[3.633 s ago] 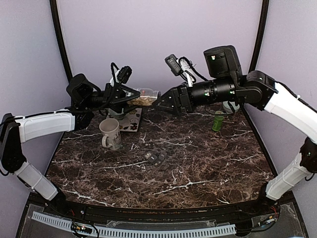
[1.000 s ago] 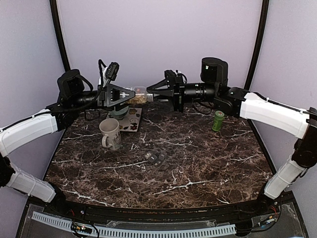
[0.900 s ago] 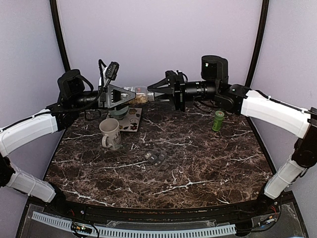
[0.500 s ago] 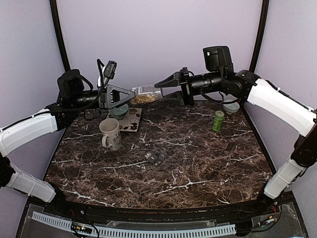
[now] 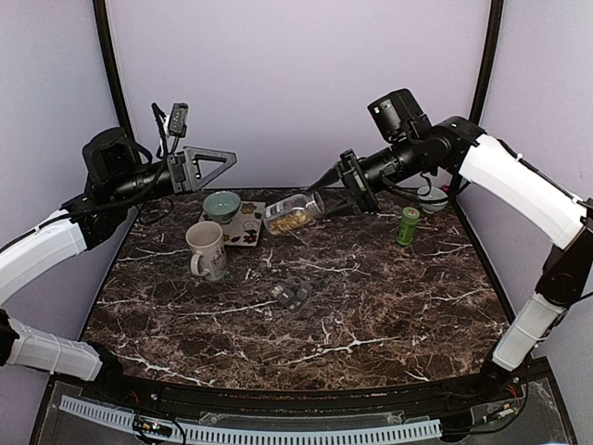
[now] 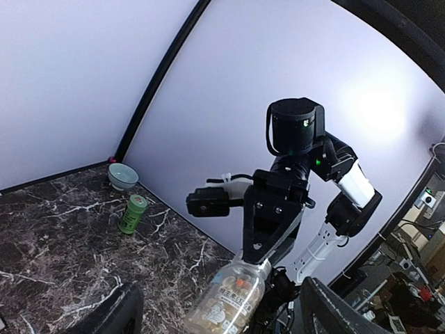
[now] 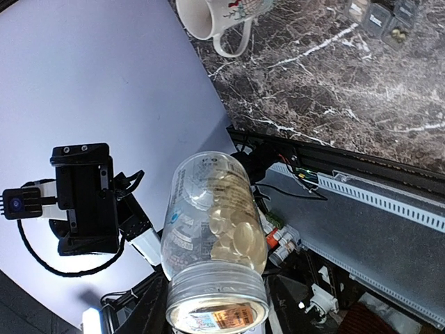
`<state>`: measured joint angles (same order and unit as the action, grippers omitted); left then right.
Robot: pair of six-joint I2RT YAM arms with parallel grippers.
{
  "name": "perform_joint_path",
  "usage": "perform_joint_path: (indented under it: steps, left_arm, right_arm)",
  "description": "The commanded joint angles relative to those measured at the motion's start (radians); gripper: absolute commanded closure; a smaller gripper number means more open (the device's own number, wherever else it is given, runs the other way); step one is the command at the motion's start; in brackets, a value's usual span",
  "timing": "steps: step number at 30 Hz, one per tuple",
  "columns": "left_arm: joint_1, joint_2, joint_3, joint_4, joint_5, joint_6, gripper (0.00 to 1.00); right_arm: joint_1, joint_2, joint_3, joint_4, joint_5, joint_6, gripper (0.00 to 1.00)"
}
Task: Sort the pills into containers
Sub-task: Place the pill bottle at the center of the board.
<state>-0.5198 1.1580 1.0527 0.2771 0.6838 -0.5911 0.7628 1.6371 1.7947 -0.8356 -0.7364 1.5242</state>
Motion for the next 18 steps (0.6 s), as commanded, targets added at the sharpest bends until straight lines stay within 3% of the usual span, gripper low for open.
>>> perform_joint_path:
  steps: [1,6,15,16,17,18]
  left_arm:
    - [0.005,-0.059,-0.02,-0.069,-0.101,0.04,0.19]
    - [0.006,-0.101,-0.044,-0.095,-0.125,0.041,0.2]
    - [0.004,-0.136,-0.065,-0.118,-0.117,0.042,0.2]
    - [0.005,-0.136,-0.065,-0.122,-0.116,0.043,0.2]
    - [0.004,-0.136,-0.065,-0.125,-0.115,0.044,0.2]
    - [0.004,-0.134,-0.065,-0.129,-0.115,0.044,0.2]
  right_arm:
    - [-0.019,0.032,0.076,-0.205,-0.002,0.0,1.0]
    - [-0.029,0.085,0.107,-0.326,-0.002,0.0,1.0]
    - [-0.045,0.137,0.117,-0.345,-0.002,0.0,1.0]
    - [-0.049,0.142,0.121,-0.344,0.892,0.0,0.52]
    - [-0.056,0.148,0.125,-0.342,1.048,0.0,0.97]
    - [-0.062,0.155,0.129,-0.341,1.065,-0.906,1.0]
